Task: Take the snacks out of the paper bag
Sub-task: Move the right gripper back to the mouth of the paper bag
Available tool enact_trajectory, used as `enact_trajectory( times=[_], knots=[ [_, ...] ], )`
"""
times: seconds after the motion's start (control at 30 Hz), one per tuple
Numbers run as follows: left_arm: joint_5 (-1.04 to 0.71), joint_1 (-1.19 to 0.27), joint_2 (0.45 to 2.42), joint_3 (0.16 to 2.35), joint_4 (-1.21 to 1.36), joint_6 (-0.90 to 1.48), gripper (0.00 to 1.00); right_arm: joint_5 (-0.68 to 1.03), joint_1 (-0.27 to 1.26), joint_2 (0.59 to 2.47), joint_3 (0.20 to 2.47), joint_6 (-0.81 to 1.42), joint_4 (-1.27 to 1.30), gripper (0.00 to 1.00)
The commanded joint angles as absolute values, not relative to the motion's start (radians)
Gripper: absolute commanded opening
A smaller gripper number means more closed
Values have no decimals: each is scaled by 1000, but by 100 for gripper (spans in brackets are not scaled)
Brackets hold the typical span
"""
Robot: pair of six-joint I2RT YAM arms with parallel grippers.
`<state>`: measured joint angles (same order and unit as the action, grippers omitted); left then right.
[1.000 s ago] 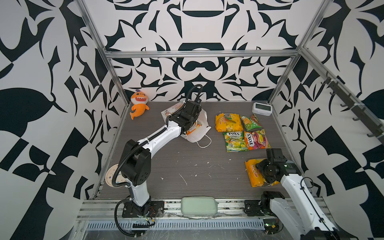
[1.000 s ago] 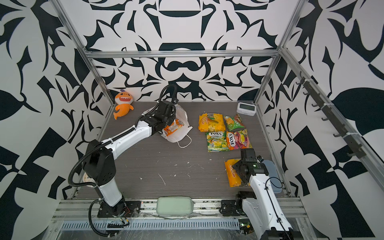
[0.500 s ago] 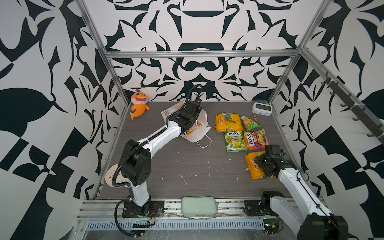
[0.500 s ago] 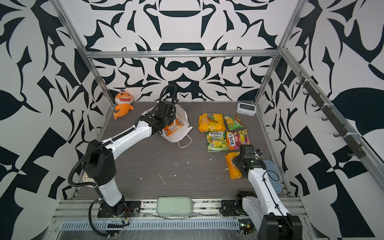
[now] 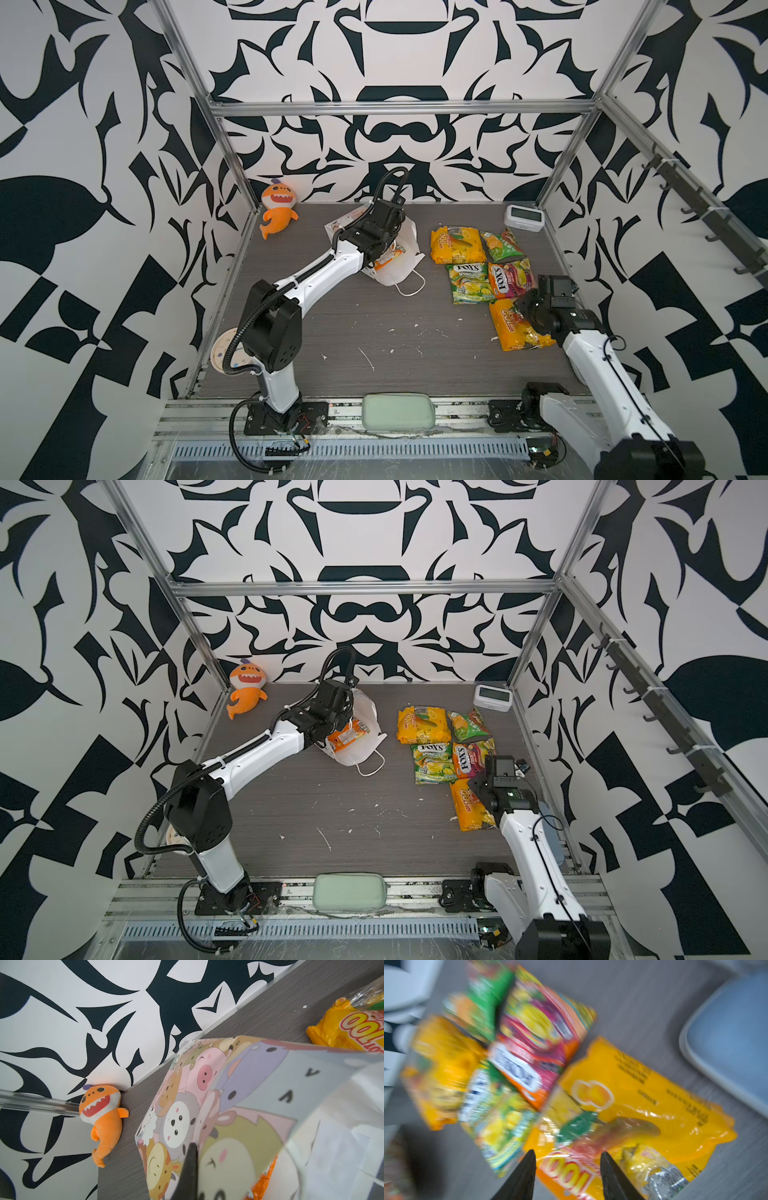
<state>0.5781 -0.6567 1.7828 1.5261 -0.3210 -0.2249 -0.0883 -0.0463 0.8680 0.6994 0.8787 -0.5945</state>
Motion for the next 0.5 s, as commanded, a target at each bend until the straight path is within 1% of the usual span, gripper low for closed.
enact_trajectory(
  times=[0.0, 0.07, 0.1, 0.13, 0.3, 0.37, 0.47],
  knots=[
    [570, -660, 1761, 1568, -321, -203, 0, -36, -50, 858, 793, 799, -555, 44],
    [556, -660, 1758, 1567, -324, -196, 0, 164, -38, 888, 779, 791, -368, 34],
    [550, -660, 1758, 1567, -324, -193, 0, 243, -6, 918, 772, 803, -260, 31],
    [545, -660, 1759, 1568, -324, -191, 0, 270, 39, 951, 778, 804, -195, 29],
    [522, -667, 1769, 1580, -335, -177, 0, 164, 404, 1200, 948, 681, -115, 26],
    [524, -674, 1771, 1580, -337, -175, 0, 171, 477, 1285, 979, 702, -41, 26],
    [533, -682, 1773, 1580, -335, -168, 0, 197, 529, 1406, 1000, 784, 98, 24]
  ],
)
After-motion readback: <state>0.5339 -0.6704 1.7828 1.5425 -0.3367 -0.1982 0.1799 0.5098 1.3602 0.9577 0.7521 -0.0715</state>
